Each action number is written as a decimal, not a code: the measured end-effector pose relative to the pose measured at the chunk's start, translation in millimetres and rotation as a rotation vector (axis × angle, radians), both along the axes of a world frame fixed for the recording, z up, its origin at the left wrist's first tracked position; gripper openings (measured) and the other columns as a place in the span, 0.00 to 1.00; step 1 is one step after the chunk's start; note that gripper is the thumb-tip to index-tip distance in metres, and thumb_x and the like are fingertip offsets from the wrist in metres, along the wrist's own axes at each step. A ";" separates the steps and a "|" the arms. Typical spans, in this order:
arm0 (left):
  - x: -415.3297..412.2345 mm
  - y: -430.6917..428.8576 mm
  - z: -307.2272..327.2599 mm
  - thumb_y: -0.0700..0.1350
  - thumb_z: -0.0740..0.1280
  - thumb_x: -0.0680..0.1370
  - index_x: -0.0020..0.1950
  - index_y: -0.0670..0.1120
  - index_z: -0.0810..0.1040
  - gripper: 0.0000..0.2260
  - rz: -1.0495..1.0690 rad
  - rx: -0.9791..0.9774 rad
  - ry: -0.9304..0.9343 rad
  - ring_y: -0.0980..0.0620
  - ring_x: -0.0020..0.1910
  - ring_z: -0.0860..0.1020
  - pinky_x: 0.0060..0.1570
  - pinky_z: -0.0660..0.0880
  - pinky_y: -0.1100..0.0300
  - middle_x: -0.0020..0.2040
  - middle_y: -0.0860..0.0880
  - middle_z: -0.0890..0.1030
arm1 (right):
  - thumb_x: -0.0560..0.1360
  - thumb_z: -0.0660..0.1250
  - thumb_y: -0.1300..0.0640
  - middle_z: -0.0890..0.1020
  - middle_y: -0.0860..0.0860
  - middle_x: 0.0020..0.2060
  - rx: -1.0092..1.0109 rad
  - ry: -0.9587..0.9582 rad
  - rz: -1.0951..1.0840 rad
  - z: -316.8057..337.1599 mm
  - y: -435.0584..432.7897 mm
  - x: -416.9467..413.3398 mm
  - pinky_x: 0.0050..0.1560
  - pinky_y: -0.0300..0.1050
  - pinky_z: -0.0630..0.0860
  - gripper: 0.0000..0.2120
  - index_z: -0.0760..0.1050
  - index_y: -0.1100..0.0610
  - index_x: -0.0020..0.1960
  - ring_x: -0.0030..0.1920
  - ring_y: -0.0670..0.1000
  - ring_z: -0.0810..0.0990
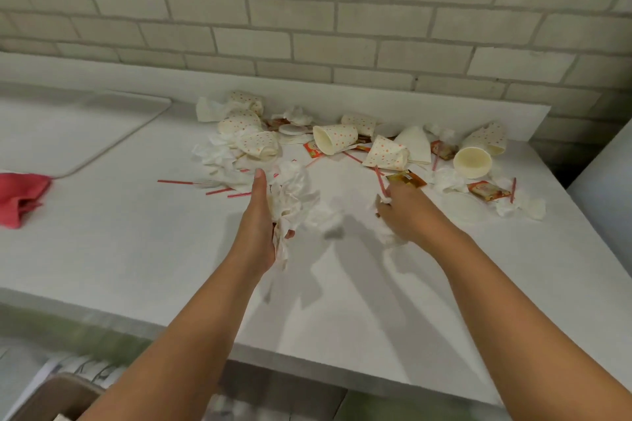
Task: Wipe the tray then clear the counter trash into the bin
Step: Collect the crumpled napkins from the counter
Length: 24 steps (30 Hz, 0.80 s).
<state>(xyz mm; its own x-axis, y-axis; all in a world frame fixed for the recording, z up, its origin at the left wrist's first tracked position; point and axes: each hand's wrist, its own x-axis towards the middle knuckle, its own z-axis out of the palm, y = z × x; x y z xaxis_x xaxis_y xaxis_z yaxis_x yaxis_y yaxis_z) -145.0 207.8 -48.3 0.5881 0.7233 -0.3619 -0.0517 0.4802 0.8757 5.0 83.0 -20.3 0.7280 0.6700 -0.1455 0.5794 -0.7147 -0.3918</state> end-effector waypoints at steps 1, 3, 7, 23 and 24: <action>-13.0 4.2 2.8 0.64 0.52 0.78 0.64 0.49 0.75 0.25 0.017 0.016 -0.008 0.50 0.52 0.80 0.42 0.72 0.63 0.56 0.49 0.82 | 0.80 0.55 0.54 0.74 0.54 0.46 0.043 0.039 0.059 3.2 10.0 -16.6 0.39 0.43 0.69 0.12 0.69 0.61 0.57 0.45 0.54 0.74; -51.1 20.3 1.1 0.58 0.54 0.80 0.61 0.49 0.75 0.19 0.080 0.045 0.014 0.52 0.50 0.80 0.45 0.74 0.63 0.53 0.51 0.82 | 0.80 0.56 0.57 0.74 0.53 0.44 0.105 0.129 0.203 3.6 37.9 -59.6 0.33 0.41 0.66 0.08 0.71 0.60 0.52 0.42 0.52 0.72; -97.6 38.6 1.2 0.52 0.57 0.80 0.55 0.48 0.78 0.13 0.192 0.100 0.105 0.52 0.41 0.79 0.37 0.70 0.61 0.46 0.50 0.82 | 0.78 0.57 0.61 0.73 0.52 0.38 0.209 0.318 0.399 2.9 66.3 -124.6 0.34 0.41 0.63 0.08 0.69 0.59 0.41 0.37 0.50 0.70; -370.2 63.9 -148.4 0.50 0.55 0.79 0.53 0.39 0.77 0.17 0.618 -0.136 0.611 0.41 0.46 0.77 0.46 0.72 0.54 0.51 0.37 0.80 | 0.75 0.60 0.59 0.77 0.56 0.45 -0.381 0.692 0.662 -130.5 155.4 -360.8 0.32 0.39 0.68 0.10 0.75 0.62 0.52 0.45 0.54 0.76; -382.9 66.5 -164.7 0.52 0.55 0.79 0.55 0.39 0.76 0.19 0.609 -0.183 0.610 0.41 0.49 0.77 0.51 0.73 0.54 0.53 0.38 0.79 | 0.75 0.60 0.59 0.76 0.56 0.46 -0.420 0.698 0.622 -139.0 157.6 -368.6 0.32 0.38 0.68 0.13 0.75 0.64 0.56 0.46 0.55 0.77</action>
